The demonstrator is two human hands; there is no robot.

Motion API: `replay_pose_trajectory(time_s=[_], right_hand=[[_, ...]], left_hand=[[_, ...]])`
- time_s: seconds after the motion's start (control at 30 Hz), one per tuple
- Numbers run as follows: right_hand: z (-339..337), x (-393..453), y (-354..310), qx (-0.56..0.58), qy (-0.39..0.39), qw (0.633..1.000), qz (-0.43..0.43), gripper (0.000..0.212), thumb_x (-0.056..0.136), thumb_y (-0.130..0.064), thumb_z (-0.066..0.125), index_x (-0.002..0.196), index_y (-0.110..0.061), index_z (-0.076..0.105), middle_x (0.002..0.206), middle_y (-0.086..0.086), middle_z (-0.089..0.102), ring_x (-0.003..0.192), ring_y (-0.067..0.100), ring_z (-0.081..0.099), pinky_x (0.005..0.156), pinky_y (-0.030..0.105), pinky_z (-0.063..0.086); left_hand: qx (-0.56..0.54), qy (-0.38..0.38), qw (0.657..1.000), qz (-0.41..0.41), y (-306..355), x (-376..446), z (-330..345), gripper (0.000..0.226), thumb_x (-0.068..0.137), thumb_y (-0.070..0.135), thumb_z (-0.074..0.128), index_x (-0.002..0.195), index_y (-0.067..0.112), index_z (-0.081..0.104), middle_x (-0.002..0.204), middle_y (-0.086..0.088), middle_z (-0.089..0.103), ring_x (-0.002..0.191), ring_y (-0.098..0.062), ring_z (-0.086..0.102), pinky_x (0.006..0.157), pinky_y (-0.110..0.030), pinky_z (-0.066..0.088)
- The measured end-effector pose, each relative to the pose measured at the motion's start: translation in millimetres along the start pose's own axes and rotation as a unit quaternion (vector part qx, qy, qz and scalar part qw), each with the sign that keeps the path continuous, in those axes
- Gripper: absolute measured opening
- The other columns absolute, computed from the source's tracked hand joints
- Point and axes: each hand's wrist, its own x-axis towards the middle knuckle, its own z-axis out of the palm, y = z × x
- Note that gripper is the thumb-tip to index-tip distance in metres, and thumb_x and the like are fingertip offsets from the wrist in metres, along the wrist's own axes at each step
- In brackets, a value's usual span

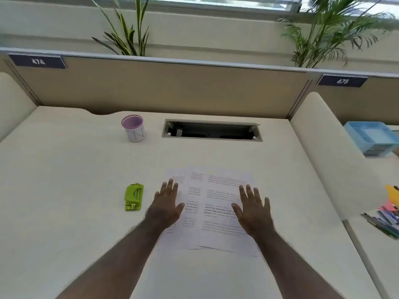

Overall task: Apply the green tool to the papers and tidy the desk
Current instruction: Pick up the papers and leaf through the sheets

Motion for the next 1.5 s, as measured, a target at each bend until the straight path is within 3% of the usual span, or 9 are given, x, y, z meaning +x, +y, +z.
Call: replay_pose_trajectory(time_s=[0.13, 0.37, 0.57, 0.73, 0.83, 0.97, 1.13, 1.27, 1.5], right_hand=[[21.6, -18.4, 7.8, -0.004, -0.048, 0.999, 0.018, 0.069, 0.098, -0.059, 0.019, 0.156, -0.029, -0.005, 0.167, -0.003, -0.004, 0.153, 0.022, -0.006, 0.122, 0.053, 0.002], [48.5, -35.7, 18.5, -0.013, -0.104, 0.994, 0.021, 0.078, 0.094, -0.065, 0.028, 0.156, -0.03, -0.004, 0.166, 0.0, -0.014, 0.152, 0.028, -0.013, 0.121, 0.054, 0.005], [52.9, -35.1, 21.2, -0.016, -0.114, 0.993, 0.024, 0.08, 0.092, -0.067, 0.031, 0.156, -0.032, -0.004, 0.165, -0.002, -0.017, 0.152, 0.028, -0.011, 0.12, 0.055, 0.008], [54.7, -34.6, 22.8, -0.005, -0.114, 0.993, 0.024, 0.081, 0.092, -0.068, 0.032, 0.156, -0.033, -0.004, 0.165, -0.002, -0.017, 0.152, 0.028, -0.012, 0.12, 0.054, 0.007], [54.8, -34.3, 23.3, 0.0, -0.118, 0.993, 0.023, 0.081, 0.092, -0.068, 0.032, 0.156, -0.032, -0.004, 0.165, -0.002, -0.018, 0.152, 0.028, -0.012, 0.12, 0.055, 0.007], [52.6, -32.5, 22.0, 0.018, -0.124, 0.992, 0.027, 0.082, 0.093, -0.065, 0.035, 0.156, -0.031, -0.004, 0.165, -0.002, -0.018, 0.152, 0.027, -0.014, 0.121, 0.055, 0.006], [47.8, -29.1, 14.6, 0.061, -0.131, 0.989, 0.04, 0.084, 0.094, -0.06, 0.042, 0.156, -0.028, -0.005, 0.165, -0.001, -0.017, 0.152, 0.028, -0.015, 0.121, 0.054, 0.003], [46.6, -26.1, 7.0, 0.091, -0.13, 0.987, 0.035, 0.085, 0.093, -0.058, 0.044, 0.156, -0.027, -0.004, 0.165, -0.001, -0.016, 0.152, 0.029, -0.014, 0.122, 0.053, 0.002], [43.9, -26.0, -5.3, 0.131, -0.129, 0.983, 0.009, 0.09, 0.092, -0.055, 0.049, 0.154, -0.031, -0.012, 0.165, -0.002, -0.015, 0.152, 0.026, -0.014, 0.122, 0.05, -0.001]], left_hand=[[-0.02, -0.057, 0.997, -0.048, -11.9, -15.7, 14.5, 0.077, 0.097, 0.042, 0.044, 0.157, 0.014, 0.003, 0.166, -0.004, -0.008, 0.154, -0.022, -0.006, 0.124, -0.042, 0.007], [0.045, -0.047, 0.992, -0.112, -22.9, -27.8, 20.0, 0.103, 0.082, 0.064, 0.057, 0.156, 0.014, 0.004, 0.165, -0.009, -0.017, 0.153, -0.029, -0.013, 0.122, -0.048, 0.008], [0.032, -0.073, 0.986, -0.146, -16.6, -22.3, 18.1, 0.104, 0.077, 0.06, 0.066, 0.156, 0.016, 0.013, 0.165, -0.009, -0.014, 0.153, -0.03, -0.012, 0.123, -0.049, 0.01], [0.085, -0.068, 0.98, -0.168, -2.9, -16.1, 13.1, 0.095, 0.073, 0.06, 0.07, 0.15, 0.022, 0.029, 0.165, -0.009, 0.007, 0.15, -0.029, 0.013, 0.116, -0.047, 0.028], [0.106, -0.044, 0.978, -0.176, 7.9, -16.7, 10.6, 0.079, 0.07, 0.057, 0.073, 0.137, 0.026, 0.046, 0.151, -0.006, 0.029, 0.135, -0.026, 0.035, 0.102, -0.042, 0.04], [-0.03, -0.049, 0.976, -0.208, 12.9, -18.1, 11.0, 0.076, 0.072, 0.035, 0.08, 0.137, 0.019, 0.043, 0.135, -0.009, 0.033, 0.121, -0.033, 0.049, 0.095, -0.045, 0.05], [-0.183, 0.011, 0.952, -0.246, 13.0, -18.7, 15.0, 0.087, 0.082, 0.017, 0.068, 0.152, 0.012, 0.018, 0.142, -0.016, 0.032, 0.118, -0.036, 0.056, 0.098, -0.042, 0.047], [-0.231, 0.04, 0.939, -0.252, 15.4, -11.8, 14.1, 0.054, 0.086, 0.012, 0.056, 0.137, 0.004, 0.043, 0.132, -0.021, 0.052, 0.122, -0.037, 0.052, 0.101, -0.042, 0.046], [-0.317, 0.027, 0.923, -0.216, 26.0, -12.3, 13.1, 0.028, 0.081, 0.007, 0.055, 0.105, 0.012, 0.069, 0.09, -0.003, 0.07, 0.086, -0.027, 0.064, 0.076, -0.031, 0.052]])
